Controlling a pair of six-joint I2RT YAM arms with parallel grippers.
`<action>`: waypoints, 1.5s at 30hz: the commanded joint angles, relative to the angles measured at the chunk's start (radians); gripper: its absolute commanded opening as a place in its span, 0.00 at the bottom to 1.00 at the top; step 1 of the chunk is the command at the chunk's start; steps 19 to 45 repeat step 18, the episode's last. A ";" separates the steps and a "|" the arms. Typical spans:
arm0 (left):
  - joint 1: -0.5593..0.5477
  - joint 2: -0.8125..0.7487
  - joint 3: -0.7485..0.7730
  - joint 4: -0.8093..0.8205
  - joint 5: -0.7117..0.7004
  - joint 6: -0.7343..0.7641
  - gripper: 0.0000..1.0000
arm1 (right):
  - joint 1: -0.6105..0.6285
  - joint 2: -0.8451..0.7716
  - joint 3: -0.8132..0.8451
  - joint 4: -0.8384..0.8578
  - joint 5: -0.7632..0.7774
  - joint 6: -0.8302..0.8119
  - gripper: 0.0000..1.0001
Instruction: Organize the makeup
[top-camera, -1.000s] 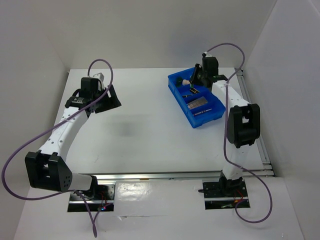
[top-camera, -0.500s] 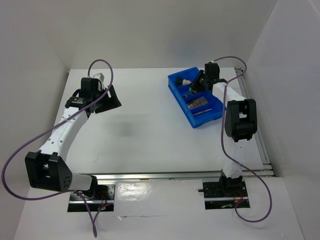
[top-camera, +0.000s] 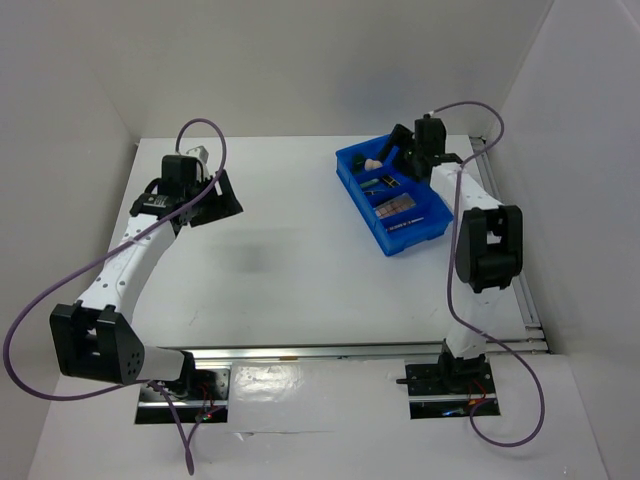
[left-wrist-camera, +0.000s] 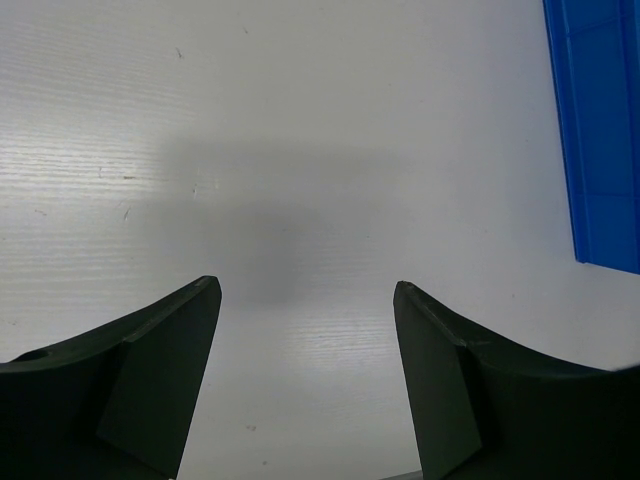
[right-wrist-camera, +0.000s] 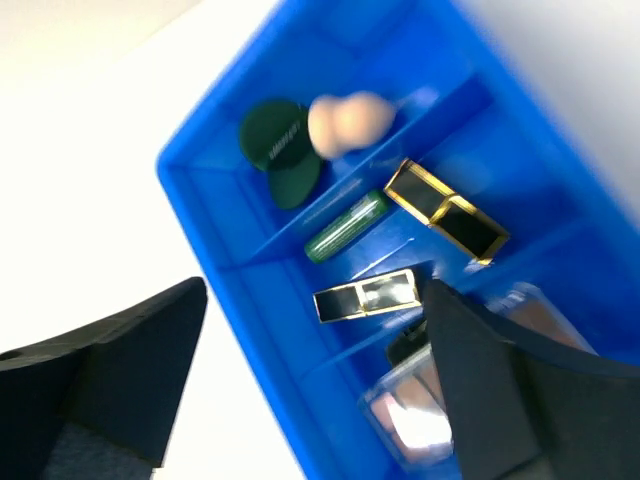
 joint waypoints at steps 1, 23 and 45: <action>0.006 -0.038 -0.005 0.030 0.015 0.011 0.83 | 0.007 -0.203 -0.002 -0.049 0.186 -0.099 0.98; 0.006 -0.131 0.012 0.019 0.053 0.002 0.83 | 0.007 -0.804 -0.488 -0.374 0.604 -0.060 1.00; 0.006 -0.131 0.012 0.019 0.053 0.002 0.83 | 0.007 -0.804 -0.488 -0.374 0.604 -0.060 1.00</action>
